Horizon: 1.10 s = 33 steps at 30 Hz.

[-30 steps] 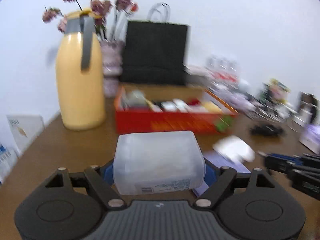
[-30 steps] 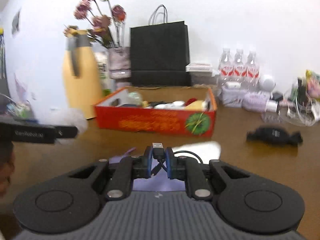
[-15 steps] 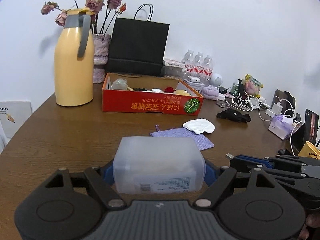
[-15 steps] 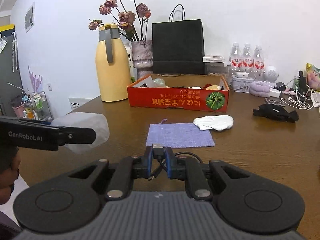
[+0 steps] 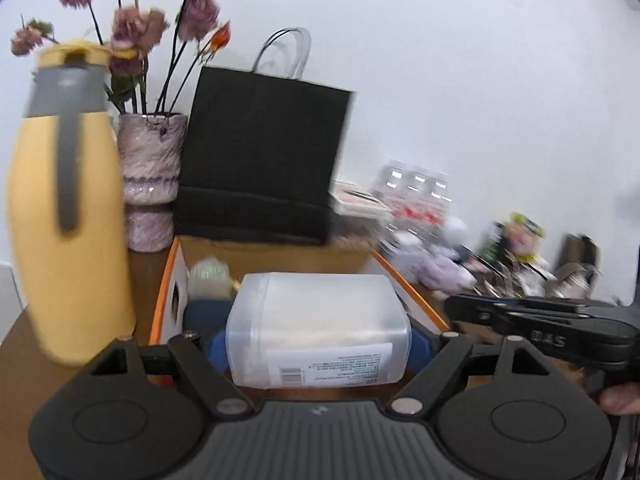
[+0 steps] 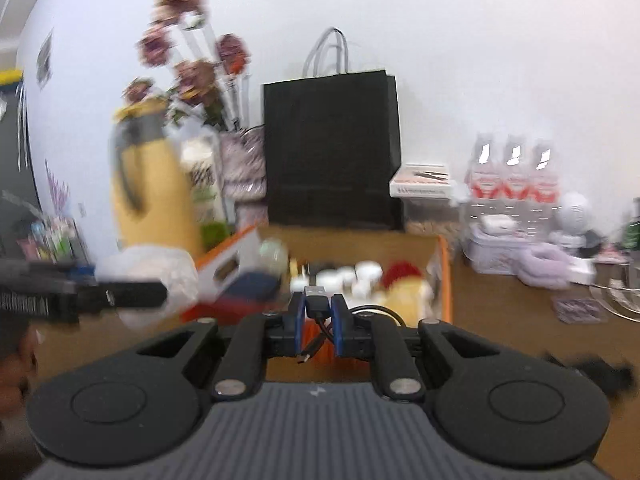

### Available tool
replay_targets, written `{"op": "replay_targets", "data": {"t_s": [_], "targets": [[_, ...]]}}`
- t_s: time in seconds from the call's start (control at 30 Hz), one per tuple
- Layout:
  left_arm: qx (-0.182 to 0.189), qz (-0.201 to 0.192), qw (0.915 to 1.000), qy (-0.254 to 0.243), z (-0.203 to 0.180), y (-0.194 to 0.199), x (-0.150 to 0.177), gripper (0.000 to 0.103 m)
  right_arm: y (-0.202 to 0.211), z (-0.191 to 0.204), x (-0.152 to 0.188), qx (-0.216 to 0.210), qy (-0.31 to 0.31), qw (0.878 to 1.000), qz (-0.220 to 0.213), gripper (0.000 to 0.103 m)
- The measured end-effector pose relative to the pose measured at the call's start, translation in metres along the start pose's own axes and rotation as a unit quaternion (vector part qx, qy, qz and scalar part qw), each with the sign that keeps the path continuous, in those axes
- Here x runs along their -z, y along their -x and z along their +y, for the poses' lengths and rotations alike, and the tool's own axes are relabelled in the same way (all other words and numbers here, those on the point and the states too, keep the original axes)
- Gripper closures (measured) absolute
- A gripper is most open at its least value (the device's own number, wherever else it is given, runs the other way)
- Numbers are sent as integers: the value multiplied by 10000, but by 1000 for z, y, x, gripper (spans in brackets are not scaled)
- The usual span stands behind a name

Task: Organize objects
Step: 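Carry the white container and white cloth into the box and open both tools, then move both tools back toward the white cloth on the table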

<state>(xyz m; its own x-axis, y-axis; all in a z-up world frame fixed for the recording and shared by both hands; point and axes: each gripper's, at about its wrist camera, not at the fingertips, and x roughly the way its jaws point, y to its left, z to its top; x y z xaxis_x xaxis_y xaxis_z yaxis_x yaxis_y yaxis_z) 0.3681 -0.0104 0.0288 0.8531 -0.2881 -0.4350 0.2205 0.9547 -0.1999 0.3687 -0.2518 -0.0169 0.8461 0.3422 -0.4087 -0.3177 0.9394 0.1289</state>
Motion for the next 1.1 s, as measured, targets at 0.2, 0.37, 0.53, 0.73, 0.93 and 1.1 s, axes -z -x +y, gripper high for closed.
{"op": "replay_targets", "data": {"t_s": [0.2,0.37,0.53,0.73,0.93,1.1], "targets": [[-614,446,9957,-530,-4,-121,-2,22,-163,-45,-43,148,-693,9940,832,88],[-777,975,9918,-273,-1,-162,28,19,-232,-64,-20,-151,-1446,9775,1525,81],[-433,944,9934,-489,1,-147,14,5,-216,-65,-23,-192,-1529,9804,1230,29],[-617,641,9952,-399,10,-109,-5,5,-172,-77,-46,-89,-1552,9839,883,26],[-744,243,9963,-353,15,-15,2,5,-90,-54,-31,218,-785,9944,672,17],[-159,159,9996,-188,-2,82,51,3,6,-20,29,221,-510,9972,504,9]]}}
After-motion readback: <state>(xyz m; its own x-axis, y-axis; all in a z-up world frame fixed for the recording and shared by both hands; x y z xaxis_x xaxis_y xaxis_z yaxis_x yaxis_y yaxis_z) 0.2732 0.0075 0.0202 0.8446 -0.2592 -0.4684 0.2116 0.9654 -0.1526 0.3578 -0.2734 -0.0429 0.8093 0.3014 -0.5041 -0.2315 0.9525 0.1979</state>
